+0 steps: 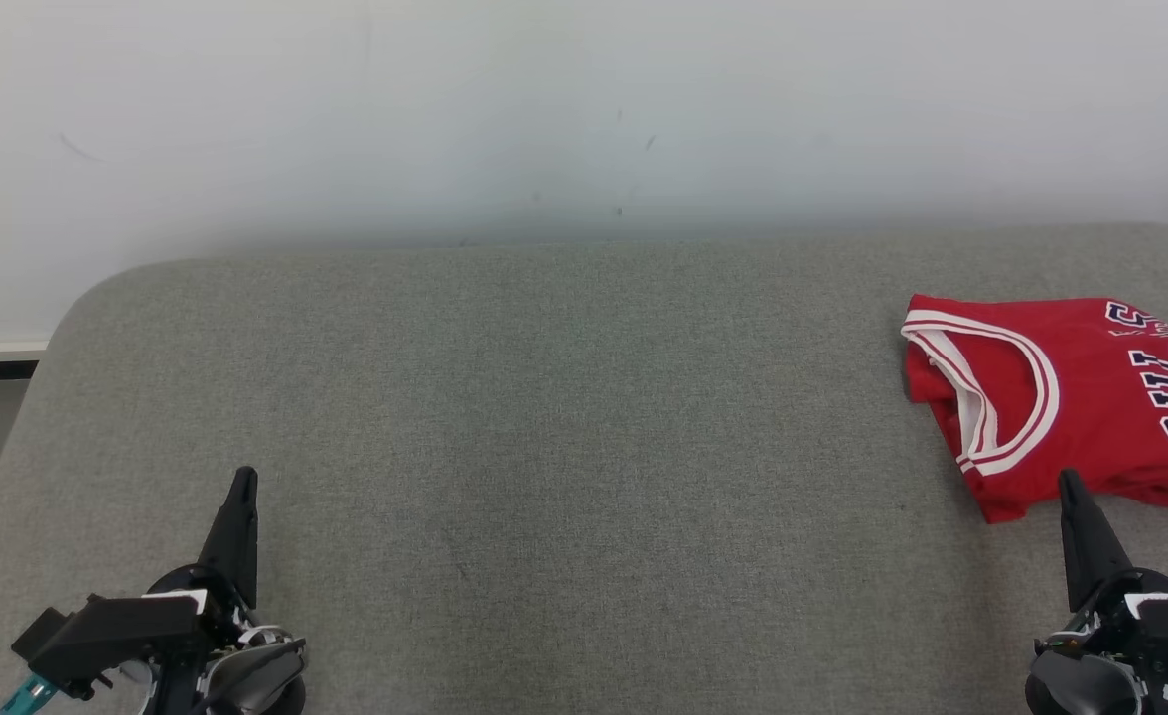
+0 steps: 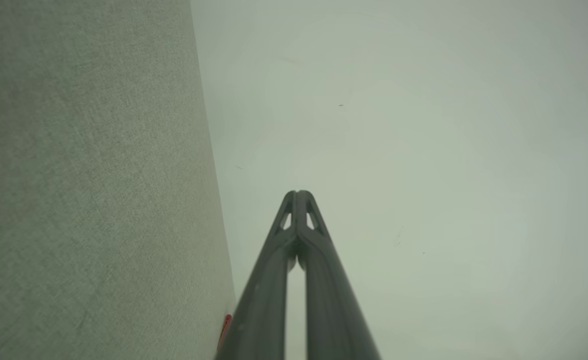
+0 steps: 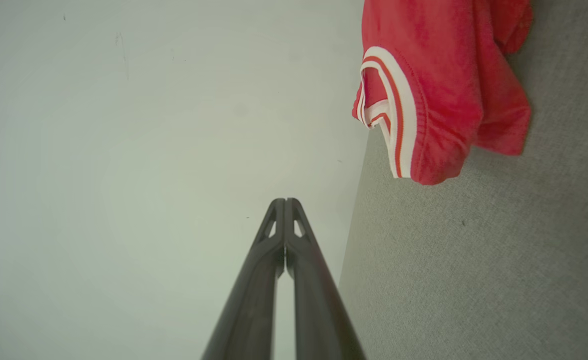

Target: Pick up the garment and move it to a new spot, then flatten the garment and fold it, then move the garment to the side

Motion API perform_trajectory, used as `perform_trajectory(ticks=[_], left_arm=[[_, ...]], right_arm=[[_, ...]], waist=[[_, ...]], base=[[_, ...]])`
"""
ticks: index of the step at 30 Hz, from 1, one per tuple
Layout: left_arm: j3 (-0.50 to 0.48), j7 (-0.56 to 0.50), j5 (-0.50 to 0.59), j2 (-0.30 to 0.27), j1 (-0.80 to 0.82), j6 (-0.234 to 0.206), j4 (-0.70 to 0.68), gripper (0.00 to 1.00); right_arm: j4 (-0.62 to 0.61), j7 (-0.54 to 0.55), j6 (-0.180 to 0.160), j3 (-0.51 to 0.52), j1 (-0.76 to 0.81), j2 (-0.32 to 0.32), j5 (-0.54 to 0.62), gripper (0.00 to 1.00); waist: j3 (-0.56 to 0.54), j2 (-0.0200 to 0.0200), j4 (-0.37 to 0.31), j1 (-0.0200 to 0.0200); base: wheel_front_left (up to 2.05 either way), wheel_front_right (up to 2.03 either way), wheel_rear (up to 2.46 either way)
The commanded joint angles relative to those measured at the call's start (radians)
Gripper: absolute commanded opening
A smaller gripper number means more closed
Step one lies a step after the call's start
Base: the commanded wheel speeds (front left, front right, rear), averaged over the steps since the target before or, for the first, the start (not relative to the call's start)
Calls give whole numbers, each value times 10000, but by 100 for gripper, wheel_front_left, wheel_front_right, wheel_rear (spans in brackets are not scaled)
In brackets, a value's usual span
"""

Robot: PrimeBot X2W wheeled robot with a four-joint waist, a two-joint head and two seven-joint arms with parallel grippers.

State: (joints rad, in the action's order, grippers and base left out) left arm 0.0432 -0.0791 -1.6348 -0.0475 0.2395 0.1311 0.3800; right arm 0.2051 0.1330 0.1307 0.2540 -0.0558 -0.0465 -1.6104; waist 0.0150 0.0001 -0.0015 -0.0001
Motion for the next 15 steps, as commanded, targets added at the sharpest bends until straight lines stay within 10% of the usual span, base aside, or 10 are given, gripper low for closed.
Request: perform_trajectory(ticks=[1,15], left_arm=[[-32,-50,-26,-29,111,19,9,0],[-31,-50,-26,-29,110,19,8,0]], right_arm=[[8,24,0,40,-105,-70,-38,0],[9,24,0,40,-105,-70,-38,0]], waist=[[0,-1,1,1],[0,-1,1,1]], base=[[0,0,0],[0,0,0]])
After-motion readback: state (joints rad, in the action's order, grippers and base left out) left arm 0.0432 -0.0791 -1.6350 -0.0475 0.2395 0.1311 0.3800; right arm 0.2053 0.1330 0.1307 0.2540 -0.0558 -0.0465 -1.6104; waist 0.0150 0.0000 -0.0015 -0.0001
